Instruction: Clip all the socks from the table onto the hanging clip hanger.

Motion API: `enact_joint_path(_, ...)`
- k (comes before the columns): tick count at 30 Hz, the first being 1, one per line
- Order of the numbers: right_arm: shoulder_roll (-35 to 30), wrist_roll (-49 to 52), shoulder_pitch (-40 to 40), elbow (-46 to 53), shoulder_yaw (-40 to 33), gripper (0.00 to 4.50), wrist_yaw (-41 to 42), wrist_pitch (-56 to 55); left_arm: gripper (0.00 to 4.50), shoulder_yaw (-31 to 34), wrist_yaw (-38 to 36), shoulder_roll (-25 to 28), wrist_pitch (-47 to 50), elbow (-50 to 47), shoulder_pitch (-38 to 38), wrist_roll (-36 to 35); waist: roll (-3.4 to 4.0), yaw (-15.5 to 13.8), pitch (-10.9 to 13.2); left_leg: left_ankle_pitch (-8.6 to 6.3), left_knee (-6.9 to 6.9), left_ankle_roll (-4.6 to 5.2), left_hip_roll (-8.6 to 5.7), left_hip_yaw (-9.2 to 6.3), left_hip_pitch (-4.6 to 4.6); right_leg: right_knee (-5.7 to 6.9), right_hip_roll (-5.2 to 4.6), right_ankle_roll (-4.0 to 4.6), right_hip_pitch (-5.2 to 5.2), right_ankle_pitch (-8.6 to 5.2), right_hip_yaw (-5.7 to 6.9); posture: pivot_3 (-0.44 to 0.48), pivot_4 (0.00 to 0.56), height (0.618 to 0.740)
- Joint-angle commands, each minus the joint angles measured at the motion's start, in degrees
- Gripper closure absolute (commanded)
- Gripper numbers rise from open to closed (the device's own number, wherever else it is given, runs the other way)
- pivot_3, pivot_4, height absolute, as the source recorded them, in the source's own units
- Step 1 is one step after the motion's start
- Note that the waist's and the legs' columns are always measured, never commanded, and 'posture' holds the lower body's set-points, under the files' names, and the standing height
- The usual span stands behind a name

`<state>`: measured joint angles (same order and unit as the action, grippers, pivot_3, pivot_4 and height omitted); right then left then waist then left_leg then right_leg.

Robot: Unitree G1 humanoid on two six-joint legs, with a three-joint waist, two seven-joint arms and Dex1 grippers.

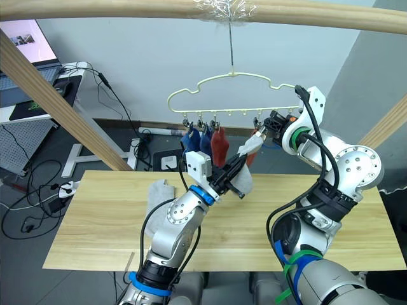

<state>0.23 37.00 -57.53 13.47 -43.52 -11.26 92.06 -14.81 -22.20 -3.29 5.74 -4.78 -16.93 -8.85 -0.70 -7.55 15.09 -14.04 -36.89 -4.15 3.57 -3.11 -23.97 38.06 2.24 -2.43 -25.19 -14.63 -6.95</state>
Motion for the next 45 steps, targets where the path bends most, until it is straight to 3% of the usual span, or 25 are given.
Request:
enact_joint_path(1, 0.1, 2.8, -1.0, 0.3, -1.7, 4.5, -3.5, 0.4, 4.45, -0.9, -0.8, -0.9, -1.7, -0.2, -1.4, -0.3, 0.0, 0.0, 0.0, 0.0, 0.0, 0.0, 0.0, 0.0, 0.0, 0.0, 0.0, 0.0, 0.0, 0.0, 0.01, 0.255, 0.253, 0.74)
enact_joint_path(12, -1.3, 12.1, 0.5, -0.4, -1.0, 4.5, -10.2, 0.4, 4.45, -1.0, -0.2, -2.1, -3.5, 2.4, -4.1, 0.3, 0.0, 0.2, 0.0, 0.0, 0.02, 0.0, 0.0, 0.0, -0.03, -0.02, 0.0, 0.0, -0.02, 0.0, 0.0, 0.246, 0.25, 0.74)
enact_joint_path(21, -3.3, 17.3, 0.7, -1.6, -1.3, 1.57, -12.9, 0.4, 4.5, -1.2, -0.9, -2.4, -2.7, 1.7, -4.8, -1.0, 0.0, 1.0, 0.0, 0.0, 0.03, 0.0, 0.01, 0.0, -0.06, -0.01, 0.0, 0.0, -0.05, 0.0, 0.01, 0.239, 0.25, 0.74)
enact_joint_path(26, -7.8, 18.2, 2.8, -1.0, 2.4, 0.03, -9.3, 0.4, 4.5, -1.5, -1.6, -3.7, 0.1, 0.6, -4.9, -3.6, 0.0, 1.4, 0.0, 0.0, 0.02, 0.0, 0.0, 0.0, -0.09, -0.03, 0.0, -0.01, -0.05, 0.0, 0.01, 0.235, 0.249, 0.74)
enact_joint_path(29, -10.4, 17.2, 3.8, 0.1, 4.8, 0.03, -5.6, 0.1, 4.5, -1.4, -1.5, -4.4, 3.1, 0.4, -4.8, -6.1, 0.0, 1.8, 0.0, 0.0, 0.02, 0.0, 0.0, 0.0, -0.1, -0.03, 0.0, -0.01, -0.06, 0.0, 0.0, 0.235, 0.249, 0.74)
enact_joint_path(33, -17.3, 15.1, 8.7, 5.4, 13.9, 0.03, 2.0, -5.3, 4.5, 0.1, 0.6, -6.7, 10.9, 0.9, -4.1, -12.2, 0.0, 2.3, 0.0, 0.0, 0.02, 0.0, 0.0, -0.02, -0.1, -0.02, 0.0, -0.02, -0.06, -0.01, 0.01, 0.228, 0.248, 0.74)
enact_joint_path(38, -17.2, 14.3, 14.2, 9.9, 15.6, 0.03, 3.9, -9.3, 4.5, 1.5, 1.2, -7.4, 14.9, 2.1, -4.4, -17.7, -0.01, 3.2, 0.0, 0.0, 0.0, 0.0, 0.01, -0.04, -0.12, -0.02, 0.0, -0.05, -0.06, -0.02, 0.01, 0.223, 0.248, 0.74)
enact_joint_path(39, -17.4, 13.9, 15.4, 10.7, 16.1, 0.0, 4.3, -10.0, 4.01, 1.6, 1.2, -7.3, 15.1, 2.5, -4.7, -18.4, -0.01, 3.2, 0.0, 0.0, 0.0, 0.0, 0.01, -0.04, -0.11, 0.0, 0.0, -0.05, -0.06, -0.02, 0.01, 0.216, 0.247, 0.74)
enact_joint_path(45, -19.8, 11.3, 19.8, 13.1, 19.1, 0.0, 6.5, -13.9, 2.41, 0.9, 0.9, -6.1, 15.3, 3.4, -5.6, -19.7, -0.01, 3.3, 0.0, 0.01, -0.06, 0.0, -0.01, -0.05, -0.11, 0.0, 0.01, -0.07, -0.05, -0.01, 0.0, 0.215, 0.247, 0.74)
